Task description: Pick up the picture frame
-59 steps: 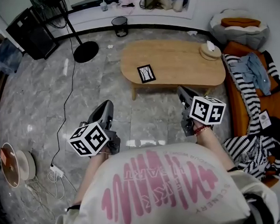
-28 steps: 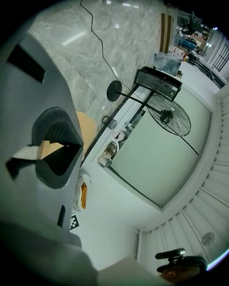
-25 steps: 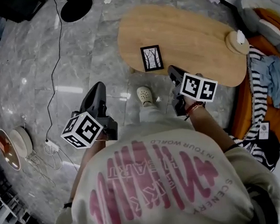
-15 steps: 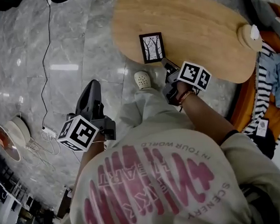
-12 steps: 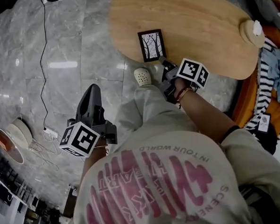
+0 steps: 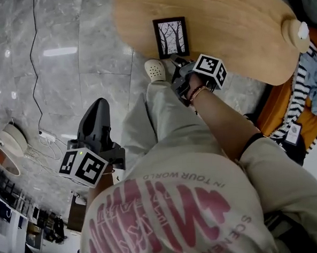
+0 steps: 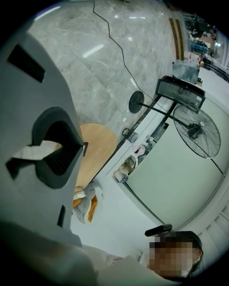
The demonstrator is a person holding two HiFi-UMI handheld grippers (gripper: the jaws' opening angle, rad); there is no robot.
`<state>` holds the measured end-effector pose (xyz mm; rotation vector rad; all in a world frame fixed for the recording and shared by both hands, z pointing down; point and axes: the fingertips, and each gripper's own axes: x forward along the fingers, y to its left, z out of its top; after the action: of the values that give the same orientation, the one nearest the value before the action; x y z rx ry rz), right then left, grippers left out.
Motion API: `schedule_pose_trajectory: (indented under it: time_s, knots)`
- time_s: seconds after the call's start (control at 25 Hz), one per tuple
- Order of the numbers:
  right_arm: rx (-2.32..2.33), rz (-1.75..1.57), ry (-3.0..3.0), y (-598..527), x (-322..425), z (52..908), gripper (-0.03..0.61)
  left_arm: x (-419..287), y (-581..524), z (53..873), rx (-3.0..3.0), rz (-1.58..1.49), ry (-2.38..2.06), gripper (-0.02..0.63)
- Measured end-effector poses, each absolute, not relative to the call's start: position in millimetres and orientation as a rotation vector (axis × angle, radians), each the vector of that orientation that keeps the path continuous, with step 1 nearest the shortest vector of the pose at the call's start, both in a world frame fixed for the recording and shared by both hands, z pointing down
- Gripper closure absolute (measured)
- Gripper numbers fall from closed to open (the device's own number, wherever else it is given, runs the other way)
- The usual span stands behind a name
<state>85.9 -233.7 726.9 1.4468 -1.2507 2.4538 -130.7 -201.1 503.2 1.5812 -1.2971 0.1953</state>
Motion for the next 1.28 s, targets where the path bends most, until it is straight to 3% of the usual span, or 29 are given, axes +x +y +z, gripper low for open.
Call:
schedule_pose_trajectory:
  time_s: [0.04, 0.08, 0.2, 1.0, 1.28]
  knots:
    - [1.443, 2.474, -1.243, -233.6, 85.2, 730.4, 0.477, -132.8, -199.7, 506.8, 1.569, 0.201, -1.299, 0.611]
    - [1.438, 2.486, -1.239, -234.3, 84.7, 732.9, 0.471, -135.3, -199.5, 510.1, 1.553, 0.2, -1.305, 0.611]
    - [1.44, 2.482, -1.196, -233.1, 85.7, 734.5, 0.501, -139.5, -199.5, 516.2, 1.504, 0.19, -1.32, 0.611]
    - [1.667, 2.59, -0.898, -245.3, 100.8, 743.0, 0.414, -143.7, -208.7, 502.2, 1.494, 0.204, -1.336, 0.611]
    - [1.787, 2.499, -0.787, -245.0, 102.1, 745.9, 0.449, -148.1, -211.2, 504.5, 1.498, 0.197, -1.329, 0.611]
